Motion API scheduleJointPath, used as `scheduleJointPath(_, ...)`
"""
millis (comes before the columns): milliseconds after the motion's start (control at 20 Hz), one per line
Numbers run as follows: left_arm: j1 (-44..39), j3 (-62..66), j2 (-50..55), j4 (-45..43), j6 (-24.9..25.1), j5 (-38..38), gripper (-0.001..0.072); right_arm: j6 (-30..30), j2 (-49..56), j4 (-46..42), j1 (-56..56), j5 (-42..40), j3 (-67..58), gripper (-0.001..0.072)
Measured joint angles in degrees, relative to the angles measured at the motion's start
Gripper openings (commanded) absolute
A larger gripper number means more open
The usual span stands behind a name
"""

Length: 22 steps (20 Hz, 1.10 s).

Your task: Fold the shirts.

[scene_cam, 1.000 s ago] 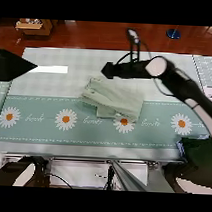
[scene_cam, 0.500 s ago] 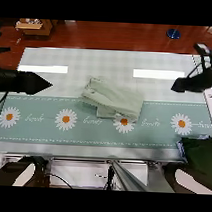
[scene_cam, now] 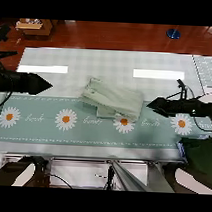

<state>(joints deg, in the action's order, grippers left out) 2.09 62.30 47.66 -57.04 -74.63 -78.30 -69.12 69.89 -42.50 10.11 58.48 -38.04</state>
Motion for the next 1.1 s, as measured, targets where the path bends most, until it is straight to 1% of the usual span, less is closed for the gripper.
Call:
scheduleJointPath(150, 0.0, 0.0, 0.0, -0.1, 0.0, 0.2, 0.0273, 1.5, 4.3, 8.7, -6.2, -4.9, 1.7, 0.0590)
scheduleJointPath(200, 0.0, 0.0, 0.0, -0.2, 0.0, 0.2, 0.0273, 2.5, 5.9, 12.2, -8.4, -6.3, 2.0, 0.0568)
scheduleJointPath(250, 0.0, 0.0, 0.0, -0.2, 0.0, 0.2, 0.0273, 3.6, 7.4, 15.9, -10.4, -7.7, 2.3, 0.0489)
scheduleJointPath(300, 0.0, 0.0, 0.0, -0.2, 0.0, 0.2, 0.0273, 4.5, 8.5, 19.0, -12.0, -9.0, 2.3, 0.0356)
scheduleJointPath(350, 0.0, 0.0, 0.0, -0.2, 0.0, 0.2, 0.0273, 5.6, 9.4, 21.6, -13.3, -10.3, 2.3, 0.0129)
scheduleJointPath(400, 0.0, 0.0, 0.0, -0.2, 0.0, 0.2, 0.0273, 6.6, 10.0, 24.2, -14.1, -11.0, 2.0, 0.0027)
scheduleJointPath(550, 0.0, 0.0, 0.0, -0.2, 0.0, 0.2, 0.0272, 8.9, 9.9, 28.1, -14.1, -10.7, -0.6, 0.0026)
scheduleJointPath(700, 0.0, 0.0, 0.0, -0.2, 0.4, 0.2, 0.0272, 9.0, 5.8, 28.2, -11.1, -6.5, -5.3, 0.0025)
scheduleJointPath(800, 0.0, 0.0, 0.0, -0.3, 1.1, 0.8, 0.0272, 5.7, 1.2, 25.2, -8.2, -3.7, -9.3, 0.0025)
scheduleJointPath(850, 0.0, 0.0, 0.0, -0.4, 1.4, 1.6, 0.0272, 3.0, -1.6, 22.4, -6.4, -2.2, -11.7, 0.0025)
scheduleJointPath(950, 0.0, -0.1, 0.1, -0.7, 1.7, 3.0, 0.0271, -3.3, -7.1, 16.0, -2.1, 1.0, -16.9, 0.0025)
scheduleJointPath(1100, 0.0, -0.1, 0.5, -0.9, 2.0, 6.4, 0.0271, -12.7, -14.2, 6.2, 6.3, 8.3, -25.0, 0.0025)
